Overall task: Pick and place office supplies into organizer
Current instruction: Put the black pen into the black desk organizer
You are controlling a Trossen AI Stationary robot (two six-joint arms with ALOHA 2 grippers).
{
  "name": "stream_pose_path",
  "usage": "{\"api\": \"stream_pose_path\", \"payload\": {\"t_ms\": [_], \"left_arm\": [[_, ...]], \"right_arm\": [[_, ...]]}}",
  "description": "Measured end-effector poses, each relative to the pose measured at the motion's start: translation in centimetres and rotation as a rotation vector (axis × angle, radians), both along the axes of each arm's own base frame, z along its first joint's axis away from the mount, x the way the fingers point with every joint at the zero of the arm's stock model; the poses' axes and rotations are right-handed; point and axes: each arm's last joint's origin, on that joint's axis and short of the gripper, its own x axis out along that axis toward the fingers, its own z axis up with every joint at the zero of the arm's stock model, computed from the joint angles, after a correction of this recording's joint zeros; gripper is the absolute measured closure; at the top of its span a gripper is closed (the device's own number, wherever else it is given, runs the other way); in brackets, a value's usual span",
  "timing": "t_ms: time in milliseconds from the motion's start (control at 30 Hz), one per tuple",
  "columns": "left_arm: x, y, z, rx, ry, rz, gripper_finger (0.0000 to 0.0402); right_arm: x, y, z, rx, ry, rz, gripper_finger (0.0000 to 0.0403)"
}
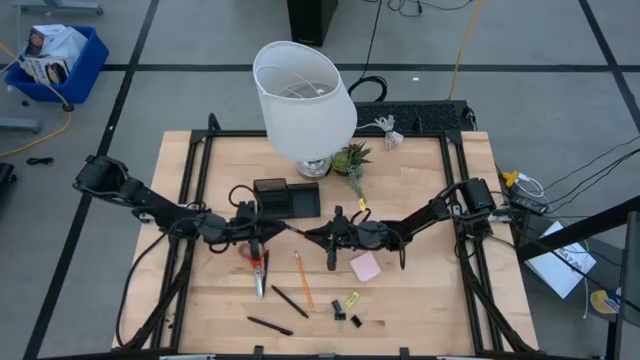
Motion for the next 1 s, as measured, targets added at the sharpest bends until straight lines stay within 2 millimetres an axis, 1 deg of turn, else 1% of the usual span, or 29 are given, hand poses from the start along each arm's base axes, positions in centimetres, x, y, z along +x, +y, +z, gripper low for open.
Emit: {"api": "stream_pose_path", "payload": {"t_ms": [100,200,500,667,800,900,1000], "left_arm": [[0.04,0.1,0.06,-0.002,-0.005,0.002,0.035],[0.1,0.28,0.09,-0.003,-0.006,0.01,0.0352],[0.27,0.93,0.15,-0.028,-0.016,0.056,0.0304],[0.3,0.96,0.15,-0.018,-0.013,0.038,0.0295],[0.31,0.9,0.15,-0.004,-0.01,0.019,0.0312],[0.32,0.87,0.18,0.009,-0.012,0.008,0.034],[0.32,0.78,0.26,0.005,-0.018,-0.021,0.0366]], "right_arm": [[0.0,0.0,0.0,-0.001,0.0,0.0,0.0373],[0.0,-0.02,-0.01,0.008,0.0,-0.001,0.0368],[-0.01,0.0,-0.16,0.034,0.013,-0.002,0.037],[-0.01,0.02,-0.15,0.034,0.011,0.001,0.0365],[-0.01,0.04,-0.15,0.032,0.011,0.003,0.037],[-0.02,0.04,-0.18,0.023,0.013,0.003,0.0369],[-0.03,0.03,-0.21,0.017,0.015,0.0,0.0358]]}}
